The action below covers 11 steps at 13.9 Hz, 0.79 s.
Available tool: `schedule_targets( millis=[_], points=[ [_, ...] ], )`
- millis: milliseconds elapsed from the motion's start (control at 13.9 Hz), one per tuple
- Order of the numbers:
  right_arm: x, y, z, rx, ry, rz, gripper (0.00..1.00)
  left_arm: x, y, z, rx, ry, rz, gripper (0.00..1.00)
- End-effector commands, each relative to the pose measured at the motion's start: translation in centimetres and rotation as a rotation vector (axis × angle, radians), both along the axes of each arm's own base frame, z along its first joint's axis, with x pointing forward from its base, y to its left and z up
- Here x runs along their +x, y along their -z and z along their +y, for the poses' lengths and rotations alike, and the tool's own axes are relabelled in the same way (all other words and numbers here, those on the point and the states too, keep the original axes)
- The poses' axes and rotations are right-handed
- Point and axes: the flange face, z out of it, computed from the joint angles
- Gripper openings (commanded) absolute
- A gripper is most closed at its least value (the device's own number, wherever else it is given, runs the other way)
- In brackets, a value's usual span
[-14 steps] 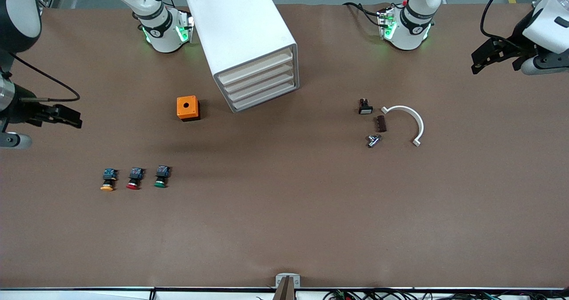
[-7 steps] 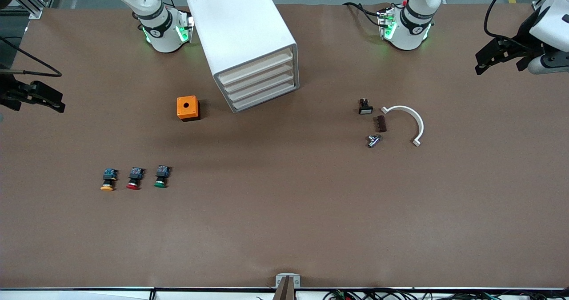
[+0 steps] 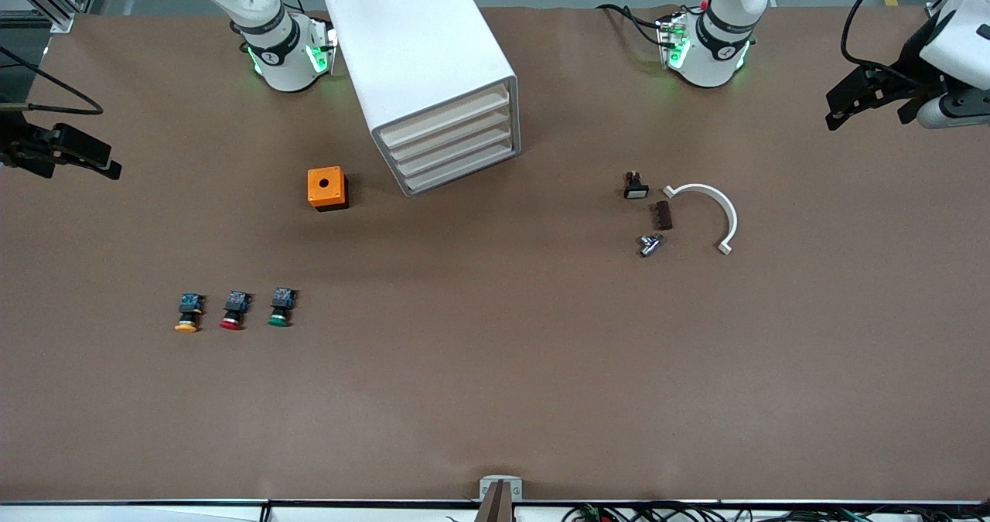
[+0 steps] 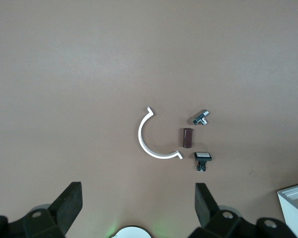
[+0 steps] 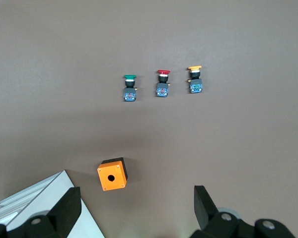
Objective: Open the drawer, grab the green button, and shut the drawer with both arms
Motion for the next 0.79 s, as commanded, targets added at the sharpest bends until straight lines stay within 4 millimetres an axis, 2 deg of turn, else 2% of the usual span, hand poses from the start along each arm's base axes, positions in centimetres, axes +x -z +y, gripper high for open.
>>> schedule_targets(
  millis=[0, 216, 433, 721],
  points=[
    [-2.3, -0.4, -0.2, 0.002, -0.005, -0.031, 1.00, -0.1, -0.6, -0.2, 0.015, 0.007, -0.011, 1.00],
    [-2.1, -0.9, 0.1, 0.002, -0.011, -0.049, 1.00, 0.0, -0.8, -0.2, 0.014, 0.008, -0.019, 1.00],
    [-1.9, -2.4, 0.2, -0.020, -0.023, -0.086, 1.00, 0.2, -0.9, -0.1, 0.009, 0.023, -0.020, 1.00],
    [-2.2, -2.5, 0.3, -0.082, -0.035, -0.070, 1.00, 0.4, -1.1, 0.0, 0.011, 0.023, -0.024, 1.00]
  ],
)
